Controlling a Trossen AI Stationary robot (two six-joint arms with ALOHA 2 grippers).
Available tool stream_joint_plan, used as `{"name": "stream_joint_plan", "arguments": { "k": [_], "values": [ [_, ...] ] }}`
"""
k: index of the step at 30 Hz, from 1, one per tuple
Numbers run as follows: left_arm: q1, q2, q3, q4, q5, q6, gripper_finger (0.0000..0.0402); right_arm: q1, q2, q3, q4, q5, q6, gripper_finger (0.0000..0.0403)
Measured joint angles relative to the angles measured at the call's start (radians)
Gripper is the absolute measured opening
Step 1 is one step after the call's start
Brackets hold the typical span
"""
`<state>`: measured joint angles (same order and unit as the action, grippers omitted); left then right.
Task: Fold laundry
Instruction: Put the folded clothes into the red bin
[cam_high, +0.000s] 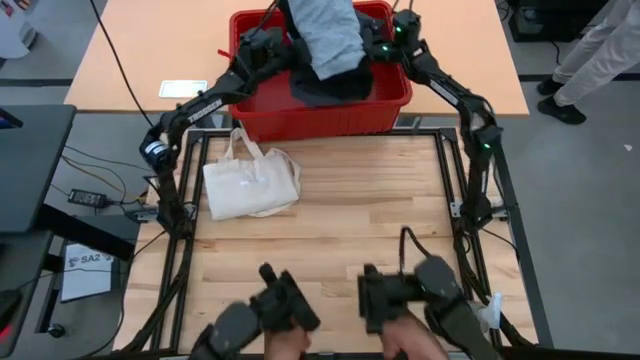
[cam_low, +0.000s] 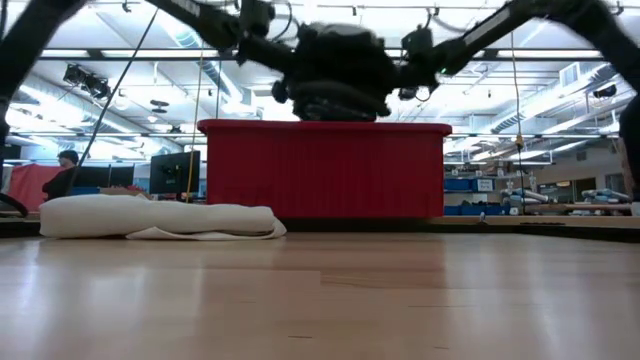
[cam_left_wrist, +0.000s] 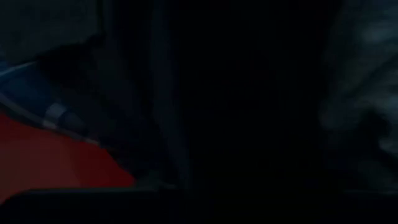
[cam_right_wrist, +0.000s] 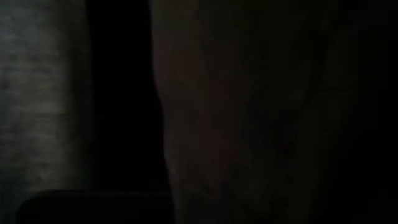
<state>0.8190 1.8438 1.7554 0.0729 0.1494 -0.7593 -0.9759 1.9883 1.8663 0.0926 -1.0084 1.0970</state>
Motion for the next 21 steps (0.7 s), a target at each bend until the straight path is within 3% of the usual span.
{"name": "stream_joint_plan", "arguments": {
  "k": [7,14,17,21],
  "values": [
    [0.101,0.125,0.000,0.109,0.014,-0.036,0.0103,-0.044,0.268,0.282,-0.008,0.034,0.039,0.0083],
    [0.185,0.214,0.000,0.146,0.113,-0.085,0.0100,-0.073,0.429,0.420,-0.007,0.043,0.133,0.0083],
    [0.195,0.237,0.000,0.129,0.130,-0.072,0.0111,-0.072,0.451,0.423,-0.021,0.077,0.152,0.0108],
    [0.199,0.240,0.000,0.057,0.110,0.005,0.0171,-0.078,0.450,0.424,-0.038,0.137,0.137,0.0167]
  ]
}}
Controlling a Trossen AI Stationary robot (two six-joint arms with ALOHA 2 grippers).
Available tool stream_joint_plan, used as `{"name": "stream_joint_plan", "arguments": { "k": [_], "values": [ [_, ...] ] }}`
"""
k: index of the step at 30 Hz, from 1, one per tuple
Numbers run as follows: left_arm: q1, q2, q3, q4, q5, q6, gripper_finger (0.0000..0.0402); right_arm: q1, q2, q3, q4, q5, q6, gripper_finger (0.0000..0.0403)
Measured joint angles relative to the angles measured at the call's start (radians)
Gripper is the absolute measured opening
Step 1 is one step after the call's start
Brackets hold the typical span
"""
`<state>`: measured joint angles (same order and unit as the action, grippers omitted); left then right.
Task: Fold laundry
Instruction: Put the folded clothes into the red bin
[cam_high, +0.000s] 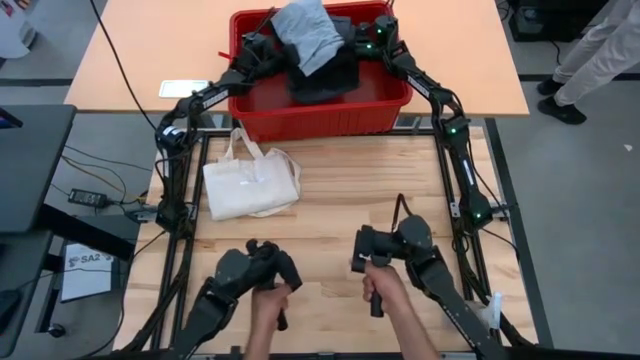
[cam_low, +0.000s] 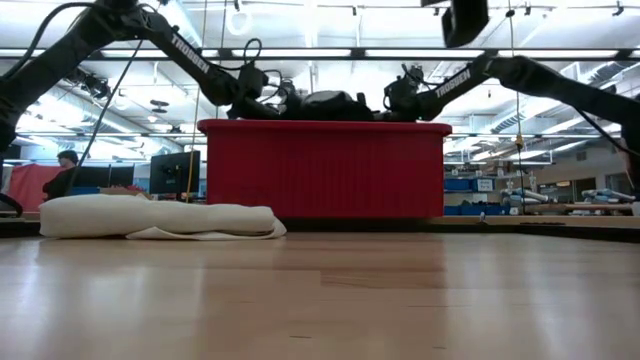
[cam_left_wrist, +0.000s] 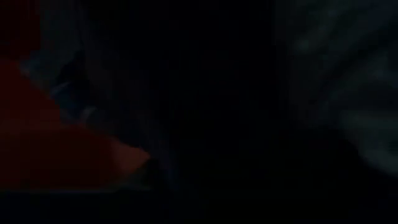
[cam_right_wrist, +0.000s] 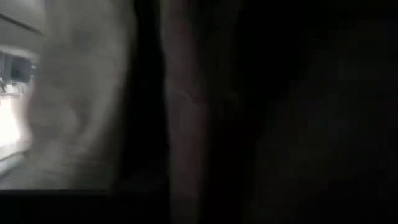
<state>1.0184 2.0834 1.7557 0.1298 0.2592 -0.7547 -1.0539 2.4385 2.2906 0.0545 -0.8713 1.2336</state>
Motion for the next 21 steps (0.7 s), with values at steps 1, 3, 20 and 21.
{"name": "stream_joint_plan", "arguments": {
  "k": [1,3,20,21],
  "values": [
    [0.005,0.000,0.000,-0.022,0.005,0.015,0.0190,-0.005,-0.004,0.000,-0.006,0.001,0.004,0.0183],
    [0.021,-0.003,-0.001,-0.075,0.060,0.023,0.0227,-0.012,-0.013,0.000,-0.033,0.012,0.051,0.0212],
    [0.049,-0.054,-0.001,-0.417,0.076,0.330,0.0306,-0.092,-0.112,0.002,-0.554,0.218,-0.394,0.0232],
    [0.047,-0.054,-0.001,-0.445,0.076,0.360,0.0307,-0.091,-0.120,0.002,-0.575,0.227,-0.418,0.0232]
  ]
}}
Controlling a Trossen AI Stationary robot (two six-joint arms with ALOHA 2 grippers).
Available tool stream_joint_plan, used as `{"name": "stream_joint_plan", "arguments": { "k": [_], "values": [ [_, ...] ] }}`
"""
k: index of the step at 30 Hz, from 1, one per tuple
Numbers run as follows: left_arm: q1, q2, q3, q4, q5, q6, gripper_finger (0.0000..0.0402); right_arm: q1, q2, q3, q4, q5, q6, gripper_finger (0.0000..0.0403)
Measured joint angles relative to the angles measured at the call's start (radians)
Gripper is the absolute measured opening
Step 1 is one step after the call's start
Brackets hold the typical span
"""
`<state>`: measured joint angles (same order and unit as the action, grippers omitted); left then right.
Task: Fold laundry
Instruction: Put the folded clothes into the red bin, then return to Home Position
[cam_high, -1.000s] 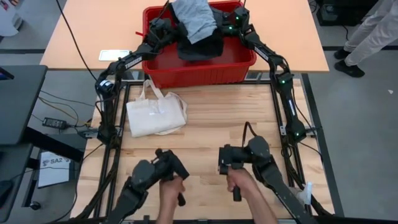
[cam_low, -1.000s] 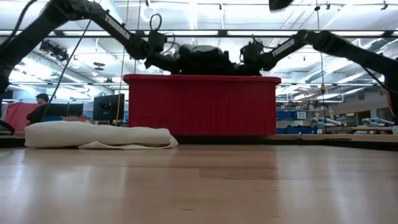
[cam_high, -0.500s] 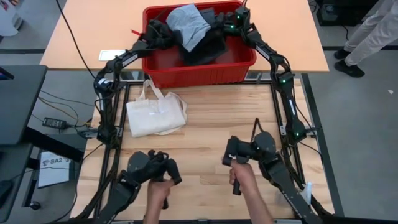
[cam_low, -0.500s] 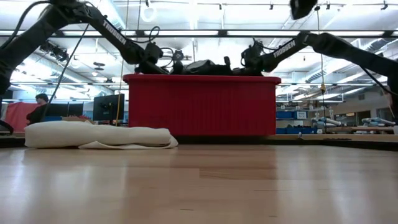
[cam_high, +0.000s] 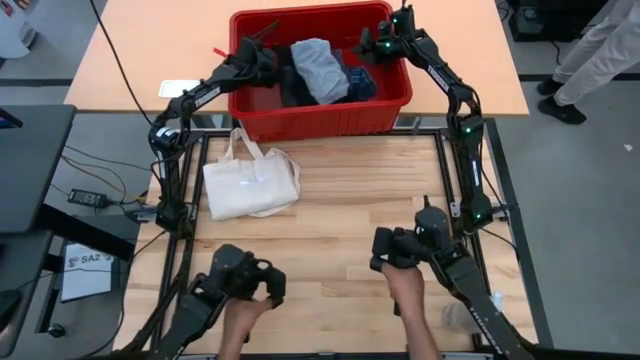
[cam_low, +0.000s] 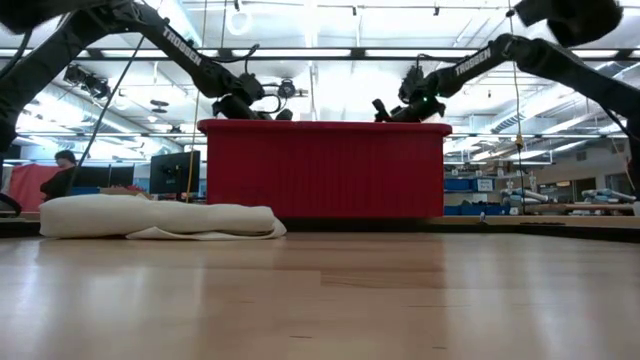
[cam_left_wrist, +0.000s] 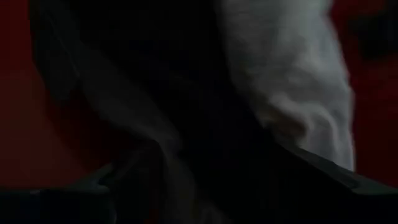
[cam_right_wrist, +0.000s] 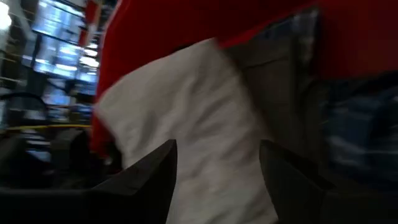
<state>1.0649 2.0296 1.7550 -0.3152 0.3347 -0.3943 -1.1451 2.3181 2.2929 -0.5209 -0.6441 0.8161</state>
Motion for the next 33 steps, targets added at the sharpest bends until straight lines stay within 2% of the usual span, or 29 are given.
{"name": "stream_joint_plan", "arguments": {
  "k": [3,9,14,19,23,26,29,33],
  "values": [
    [0.010,-0.002,0.000,-0.074,-0.006,0.070,0.0313,0.003,-0.018,0.001,-0.055,0.053,-0.093,0.0232],
    [0.037,-0.018,0.000,-0.197,-0.036,0.184,0.0322,0.010,-0.065,0.000,-0.083,0.066,-0.217,0.0233],
    [0.046,-0.040,0.000,-0.136,-0.100,0.188,0.0321,0.018,-0.098,0.000,-0.078,0.070,-0.239,0.0233],
    [0.045,-0.103,0.001,-0.124,-0.112,0.265,0.0320,0.034,-0.120,0.000,-0.080,0.003,-0.243,0.0233],
    [0.052,-0.179,0.000,-0.141,-0.110,0.306,0.0320,0.051,-0.146,-0.002,-0.089,-0.001,-0.277,0.0233],
    [0.053,-0.259,0.001,-0.138,-0.097,0.337,0.0320,0.070,-0.185,-0.002,-0.089,-0.003,-0.336,0.0233],
    [0.027,-0.328,0.001,-0.139,-0.035,0.384,0.0314,0.103,-0.234,-0.002,-0.108,-0.025,-0.425,0.0231],
    [-0.045,-0.412,0.001,-0.151,0.044,0.415,0.0273,0.175,-0.330,-0.002,-0.228,0.021,-0.611,0.0209]
  ]
}}
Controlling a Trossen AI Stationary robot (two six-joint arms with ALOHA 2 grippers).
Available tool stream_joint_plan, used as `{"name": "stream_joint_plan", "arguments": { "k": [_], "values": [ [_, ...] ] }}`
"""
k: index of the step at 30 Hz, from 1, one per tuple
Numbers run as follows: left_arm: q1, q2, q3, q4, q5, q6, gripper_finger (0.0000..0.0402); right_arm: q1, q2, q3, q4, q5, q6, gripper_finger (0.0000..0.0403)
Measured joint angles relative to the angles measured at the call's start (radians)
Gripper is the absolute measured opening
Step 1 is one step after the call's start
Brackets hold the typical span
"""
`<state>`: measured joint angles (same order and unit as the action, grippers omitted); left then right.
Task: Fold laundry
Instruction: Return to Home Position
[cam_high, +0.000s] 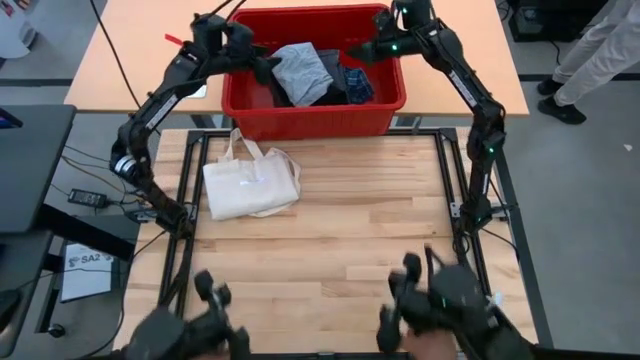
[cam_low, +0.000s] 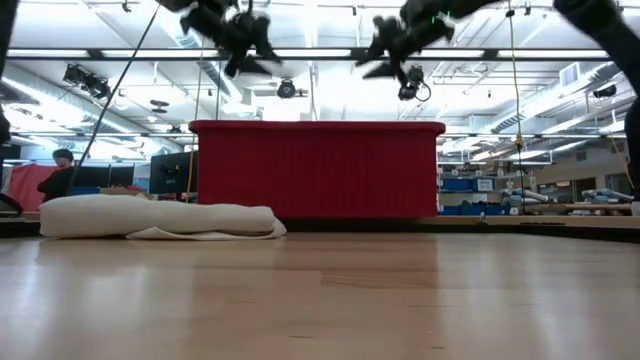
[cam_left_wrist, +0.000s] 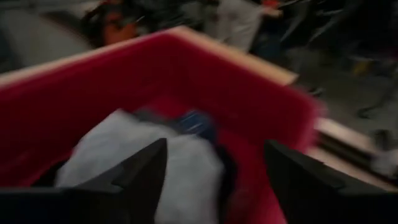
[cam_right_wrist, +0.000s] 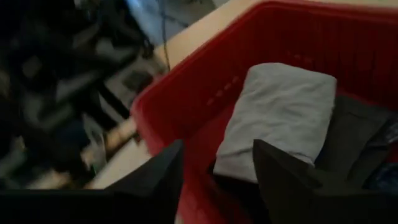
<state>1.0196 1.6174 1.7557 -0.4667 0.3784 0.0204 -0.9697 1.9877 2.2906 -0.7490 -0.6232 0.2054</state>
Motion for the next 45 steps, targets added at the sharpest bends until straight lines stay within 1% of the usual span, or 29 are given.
{"name": "stream_joint_plan", "arguments": {
  "k": [2,4,6,8,11,12,13,15,17,19,21,23,25,28,32,34,36,39,40,42,45],
  "values": [
    [-0.040,-0.038,0.000,0.000,0.015,-0.012,0.0238,0.045,-0.051,0.000,-0.077,0.049,-0.102,0.0184],
    [-0.080,-0.065,0.000,0.000,0.017,-0.069,0.0195,0.093,-0.102,0.000,-0.136,0.085,-0.181,0.0154],
    [-0.123,-0.080,0.000,0.003,0.016,-0.127,0.0150,0.137,-0.154,-0.006,-0.148,0.066,-0.231,0.0121],
    [-0.170,-0.087,0.000,0.024,0.016,-0.160,0.0104,0.172,-0.215,-0.033,-0.120,0.026,-0.263,0.0088],
    [-0.254,-0.098,-0.039,0.105,0.016,-0.172,0.0038,0.212,-0.317,-0.123,-0.056,0.011,-0.281,0.0040],
    [-0.285,-0.099,-0.058,0.141,0.013,-0.182,0.0021,0.219,-0.350,-0.170,-0.043,0.005,-0.287,0.0026],
    [-0.315,-0.101,-0.081,0.174,0.005,-0.196,0.0011,0.223,-0.382,-0.220,-0.033,-0.004,-0.287,0.0014],
    [-0.366,-0.115,-0.137,0.215,-0.021,-0.222,0.0009,0.231,-0.453,-0.338,0.000,-0.018,-0.265,0.0008],
    [-0.426,-0.130,-0.191,0.277,-0.060,-0.237,0.0010,0.244,-0.542,-0.470,0.071,-0.015,-0.231,0.0013],
    [-0.470,-0.160,-0.247,0.287,-0.100,-0.253,0.0010,0.269,-0.647,-0.606,0.180,-0.010,-0.205,0.0015],
    [-0.512,-0.197,-0.299,0.302,-0.152,-0.276,0.0006,0.302,-0.754,-0.744,0.336,-0.003,-0.178,0.0011],
    [-0.542,-0.249,-0.367,0.329,-0.196,-0.297,0.0004,0.339,-0.855,-0.875,0.498,0.029,-0.138,0.0006],
    [-0.569,-0.314,-0.447,0.374,-0.244,-0.318,0.0004,0.368,-0.954,-0.993,0.619,0.072,-0.101,0.0006],
    [-0.617,-0.420,-0.583,0.454,-0.309,-0.346,0.0004,0.399,-1.061,-1.128,0.672,0.136,-0.118,0.0006],
    [-0.701,-0.524,-0.799,0.580,-0.340,-0.369,0.0004,0.450,-1.121,-1.249,0.668,0.275,-0.193,0.0007],
    [-0.726,-0.569,-0.882,0.607,-0.338,-0.374,0.0005,0.465,-1.128,-1.289,0.664,0.300,-0.206,0.0012],
    [-0.739,-0.608,-0.946,0.610,-0.336,-0.373,0.0006,0.466,-1.136,-1.323,0.667,0.301,-0.184,0.0018],
    [-0.759,-0.620,-0.999,0.576,-0.328,-0.360,0.0006,0.474,-1.142,-1.362,0.699,0.261,-0.144,0.0017],
    [-0.775,-0.615,-1.003,0.556,-0.325,-0.371,0.0006,0.486,-1.147,-1.375,0.734,0.243,-0.153,0.0011],
    [-0.803,-0.606,-1.001,0.569,-0.318,-0.389,0.0006,0.507,-1.162,-1.394,0.798,0.222,-0.161,0.0006],
    [-0.859,-0.612,-1.000,0.573,-0.351,-0.310,0.0003,0.513,-1.185,-1.432,0.795,0.208,-0.168,0.0008]
  ]
}}
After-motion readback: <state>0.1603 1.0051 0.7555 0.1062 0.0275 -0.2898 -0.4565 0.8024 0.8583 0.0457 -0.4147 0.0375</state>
